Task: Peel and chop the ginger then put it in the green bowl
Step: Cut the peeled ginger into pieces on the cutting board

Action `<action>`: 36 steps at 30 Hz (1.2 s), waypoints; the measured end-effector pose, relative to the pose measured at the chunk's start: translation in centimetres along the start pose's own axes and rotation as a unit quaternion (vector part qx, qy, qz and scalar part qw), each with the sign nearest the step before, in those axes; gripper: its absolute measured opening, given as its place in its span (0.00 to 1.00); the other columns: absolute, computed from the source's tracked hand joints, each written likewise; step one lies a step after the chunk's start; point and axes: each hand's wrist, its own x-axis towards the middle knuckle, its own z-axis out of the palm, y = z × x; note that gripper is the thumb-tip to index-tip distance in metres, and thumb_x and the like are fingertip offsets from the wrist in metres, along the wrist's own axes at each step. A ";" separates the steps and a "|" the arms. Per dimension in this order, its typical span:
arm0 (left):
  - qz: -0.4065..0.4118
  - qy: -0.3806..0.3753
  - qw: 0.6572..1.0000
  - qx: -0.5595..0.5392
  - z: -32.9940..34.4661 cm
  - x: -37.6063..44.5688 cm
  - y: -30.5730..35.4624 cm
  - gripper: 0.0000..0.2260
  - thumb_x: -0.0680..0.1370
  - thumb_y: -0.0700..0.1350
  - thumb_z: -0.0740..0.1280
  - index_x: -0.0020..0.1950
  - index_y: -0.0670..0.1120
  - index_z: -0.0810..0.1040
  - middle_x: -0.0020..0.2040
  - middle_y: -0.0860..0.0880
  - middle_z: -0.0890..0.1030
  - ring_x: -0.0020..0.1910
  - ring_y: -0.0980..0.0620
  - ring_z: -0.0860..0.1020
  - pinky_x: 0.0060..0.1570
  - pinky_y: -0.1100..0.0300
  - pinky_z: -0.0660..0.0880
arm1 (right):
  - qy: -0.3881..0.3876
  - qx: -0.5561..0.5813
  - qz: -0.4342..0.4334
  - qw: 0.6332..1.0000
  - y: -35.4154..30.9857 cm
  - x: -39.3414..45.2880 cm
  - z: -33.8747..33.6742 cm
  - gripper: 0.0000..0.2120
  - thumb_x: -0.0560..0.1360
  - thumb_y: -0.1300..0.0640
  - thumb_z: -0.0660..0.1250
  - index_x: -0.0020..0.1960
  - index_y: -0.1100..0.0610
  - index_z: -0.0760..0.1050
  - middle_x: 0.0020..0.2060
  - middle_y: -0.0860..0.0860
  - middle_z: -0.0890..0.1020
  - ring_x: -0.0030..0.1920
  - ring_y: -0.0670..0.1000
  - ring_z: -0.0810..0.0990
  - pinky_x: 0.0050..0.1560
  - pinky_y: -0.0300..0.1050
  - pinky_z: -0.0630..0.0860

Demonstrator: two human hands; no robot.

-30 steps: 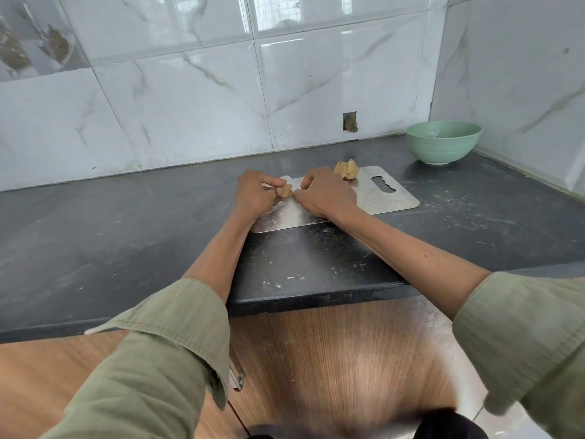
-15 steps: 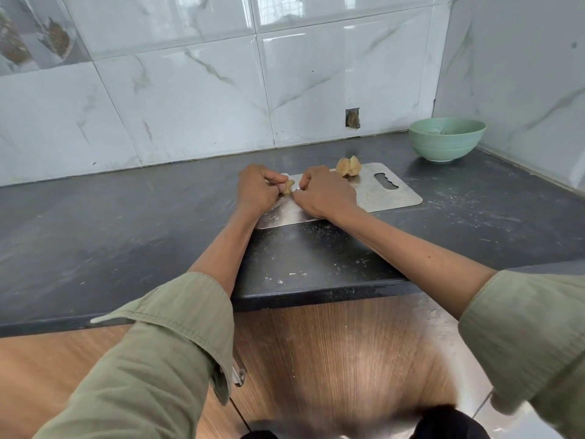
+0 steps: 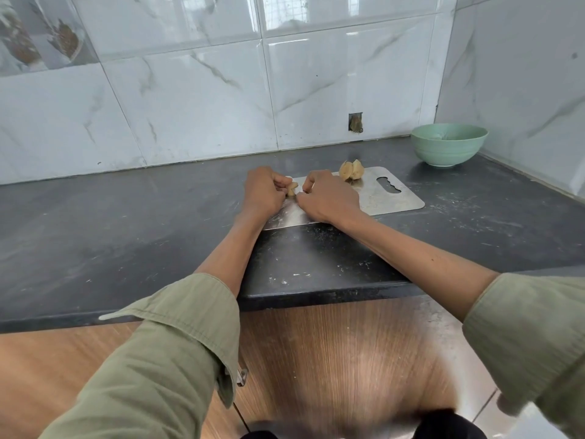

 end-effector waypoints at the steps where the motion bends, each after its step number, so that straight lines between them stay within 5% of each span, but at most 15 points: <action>1: 0.000 -0.001 1.000 0.003 0.1 0.0 0.0 0.12 0.73 0.28 0.71 0.51 0.40 0.88 0.49 0.43 0.87 0.38 0.61 0.79 0.40 0.79 0.73 | 0.001 0.000 -0.002 1.000 -0.2 0.1 0.0 0.12 0.75 0.48 0.65 0.56 0.50 0.77 0.50 0.50 0.83 0.52 0.55 0.81 0.45 0.46 0.71; 16: -0.018 0.004 1.000 0.004 0.1 -0.3 0.5 0.12 0.73 0.28 0.69 0.50 0.40 0.88 0.46 0.47 0.86 0.36 0.64 0.78 0.39 0.77 0.75 | 0.011 -0.008 -0.008 1.000 0.0 0.0 0.2 0.11 0.76 0.48 0.64 0.56 0.50 0.77 0.51 0.50 0.82 0.53 0.56 0.80 0.46 0.47 0.70; 36: -0.022 -0.001 1.000 -0.001 0.4 -0.1 0.2 0.12 0.72 0.28 0.71 0.49 0.42 0.88 0.45 0.46 0.87 0.41 0.54 0.84 0.50 0.57 0.83 | -0.002 0.006 0.002 1.000 -0.2 0.2 0.2 0.13 0.75 0.48 0.65 0.59 0.49 0.76 0.49 0.48 0.82 0.50 0.54 0.80 0.46 0.47 0.70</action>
